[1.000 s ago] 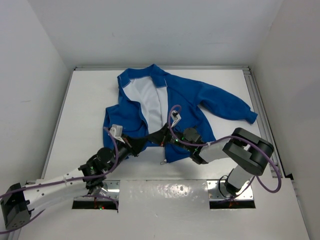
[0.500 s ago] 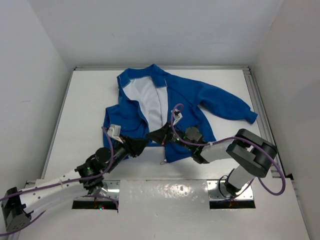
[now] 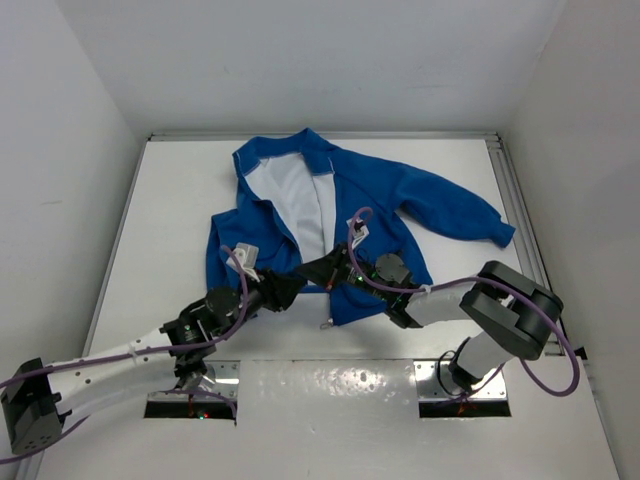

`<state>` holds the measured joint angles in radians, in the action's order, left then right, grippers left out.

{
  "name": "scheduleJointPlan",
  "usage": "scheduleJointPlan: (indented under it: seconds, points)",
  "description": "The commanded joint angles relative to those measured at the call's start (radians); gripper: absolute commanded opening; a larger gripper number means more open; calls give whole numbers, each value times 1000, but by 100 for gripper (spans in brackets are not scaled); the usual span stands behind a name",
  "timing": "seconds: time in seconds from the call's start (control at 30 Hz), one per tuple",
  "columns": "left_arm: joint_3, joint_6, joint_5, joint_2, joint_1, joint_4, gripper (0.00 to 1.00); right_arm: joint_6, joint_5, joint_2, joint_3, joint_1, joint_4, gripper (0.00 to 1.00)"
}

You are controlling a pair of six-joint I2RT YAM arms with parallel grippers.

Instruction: Zip up the jacket

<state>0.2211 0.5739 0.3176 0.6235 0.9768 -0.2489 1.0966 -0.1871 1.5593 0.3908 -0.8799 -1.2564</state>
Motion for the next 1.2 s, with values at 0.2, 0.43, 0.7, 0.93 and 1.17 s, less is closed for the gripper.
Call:
scheduleJointPlan:
  seconds: [0.2,0.43,0.7,0.93,1.17]
  points:
    - [8,-58,-23,50,-52,-142,24,9,-32,-39,-6,2,-129,0]
    - [18,-88,-29,54,-56,-188,2,12,-34,-35,-6,7,-129,0]
    - [12,-83,-8,30,-58,-156,0,8,-26,-60,-9,21,-48,0]
    - [7,-37,-3,6,-58,-23,15,9,-3,-149,-1,24,197,0]
    - [1,36,63,-113,-58,167,41,-40,64,-246,-98,24,676,0]
